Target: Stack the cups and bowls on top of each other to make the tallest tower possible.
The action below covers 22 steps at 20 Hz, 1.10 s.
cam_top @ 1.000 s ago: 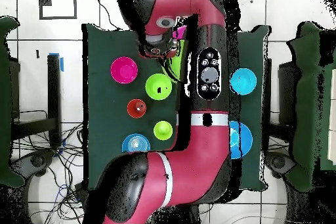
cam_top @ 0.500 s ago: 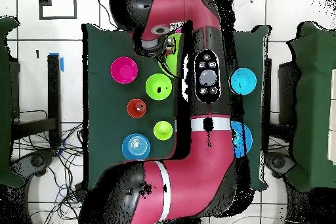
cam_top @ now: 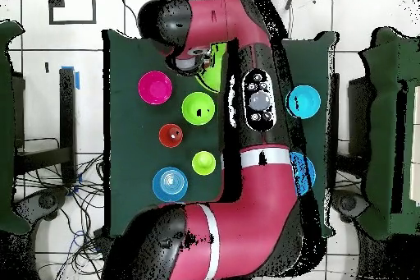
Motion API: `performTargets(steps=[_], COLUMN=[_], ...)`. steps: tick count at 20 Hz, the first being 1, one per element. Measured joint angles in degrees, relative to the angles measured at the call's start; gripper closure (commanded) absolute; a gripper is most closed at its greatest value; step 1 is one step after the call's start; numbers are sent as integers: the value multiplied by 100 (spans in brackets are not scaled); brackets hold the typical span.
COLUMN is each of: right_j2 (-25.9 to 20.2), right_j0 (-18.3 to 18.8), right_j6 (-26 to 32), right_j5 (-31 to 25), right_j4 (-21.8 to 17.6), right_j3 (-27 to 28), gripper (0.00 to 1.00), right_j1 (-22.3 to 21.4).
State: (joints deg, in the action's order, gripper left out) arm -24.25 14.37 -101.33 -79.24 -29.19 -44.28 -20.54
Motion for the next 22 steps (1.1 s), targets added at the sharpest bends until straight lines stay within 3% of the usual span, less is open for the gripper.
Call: performTargets(steps=[7,22], right_j2=[1,1], right_j0=[126,180], right_j6=[0,0], right_j5=[881,909], right_j4=[0,-5], right_j3=[-347,-370], gripper=[100,100], right_j1=[54,54])
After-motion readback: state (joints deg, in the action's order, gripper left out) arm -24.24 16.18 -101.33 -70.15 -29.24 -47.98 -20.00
